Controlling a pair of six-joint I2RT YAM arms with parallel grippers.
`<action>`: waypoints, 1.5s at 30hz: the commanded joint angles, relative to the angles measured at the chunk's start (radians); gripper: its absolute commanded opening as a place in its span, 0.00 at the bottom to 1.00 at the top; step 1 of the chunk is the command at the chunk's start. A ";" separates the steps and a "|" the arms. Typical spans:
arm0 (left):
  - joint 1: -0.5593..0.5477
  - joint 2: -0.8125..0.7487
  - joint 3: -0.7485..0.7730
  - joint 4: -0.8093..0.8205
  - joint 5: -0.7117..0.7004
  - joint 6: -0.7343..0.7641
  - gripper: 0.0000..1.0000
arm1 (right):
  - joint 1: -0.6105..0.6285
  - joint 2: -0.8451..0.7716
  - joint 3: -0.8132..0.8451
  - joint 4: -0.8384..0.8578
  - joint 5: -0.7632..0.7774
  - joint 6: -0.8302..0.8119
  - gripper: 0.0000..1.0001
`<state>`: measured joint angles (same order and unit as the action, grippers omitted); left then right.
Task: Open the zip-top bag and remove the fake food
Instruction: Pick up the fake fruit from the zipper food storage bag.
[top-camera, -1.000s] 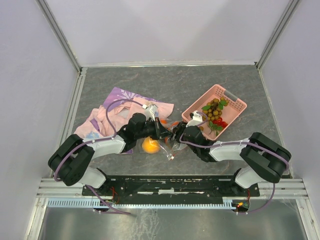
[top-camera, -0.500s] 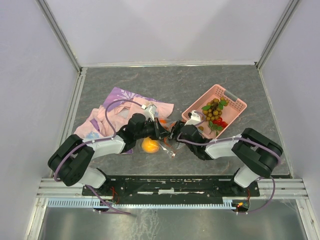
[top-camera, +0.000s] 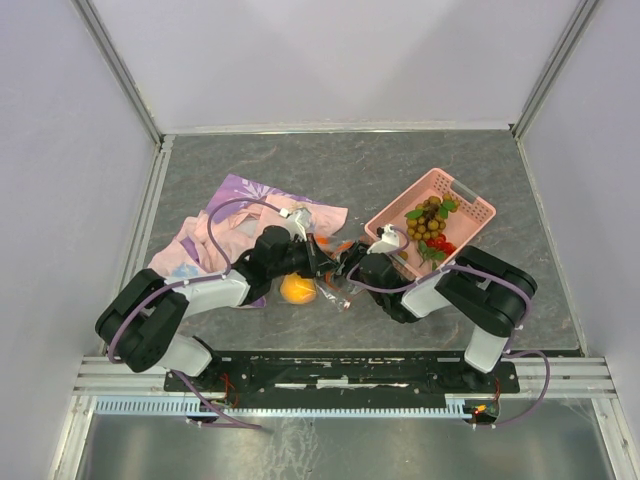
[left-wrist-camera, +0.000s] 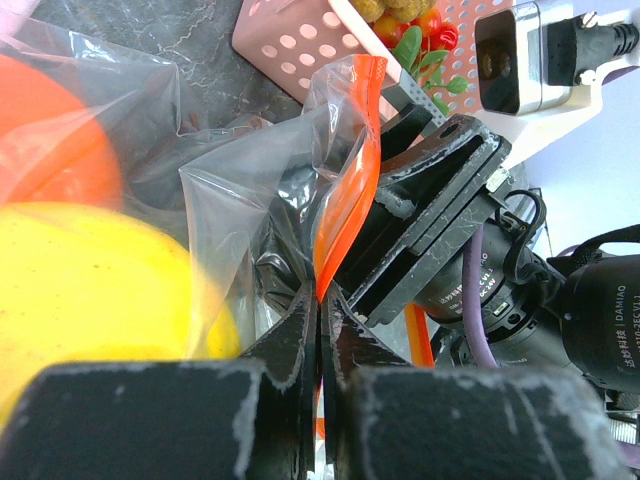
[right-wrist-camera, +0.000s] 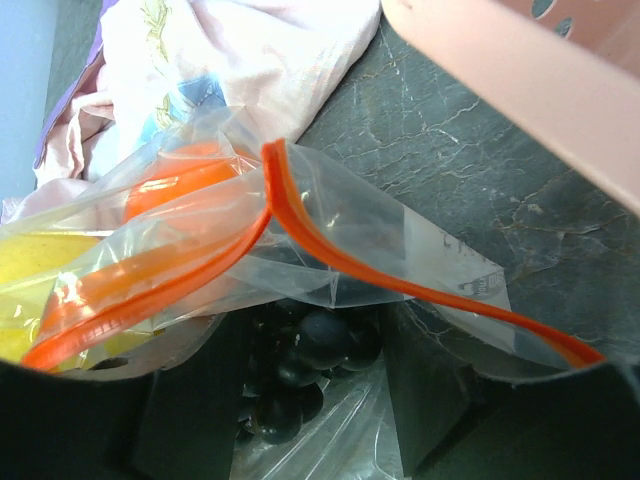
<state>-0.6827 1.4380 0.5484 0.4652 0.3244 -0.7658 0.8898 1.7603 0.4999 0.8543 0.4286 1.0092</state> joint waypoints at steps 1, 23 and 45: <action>-0.015 -0.015 -0.002 0.015 0.050 -0.026 0.03 | 0.006 0.009 0.011 0.081 0.021 0.010 0.63; 0.027 -0.059 0.008 -0.023 -0.006 -0.007 0.03 | 0.012 -0.170 -0.113 0.028 0.036 -0.008 0.30; 0.066 -0.050 0.031 -0.045 -0.005 0.005 0.03 | 0.101 -0.492 -0.135 -0.237 0.051 -0.154 0.27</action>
<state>-0.6258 1.3975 0.5491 0.4206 0.3382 -0.7654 0.9756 1.3312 0.3660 0.6426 0.4450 0.9070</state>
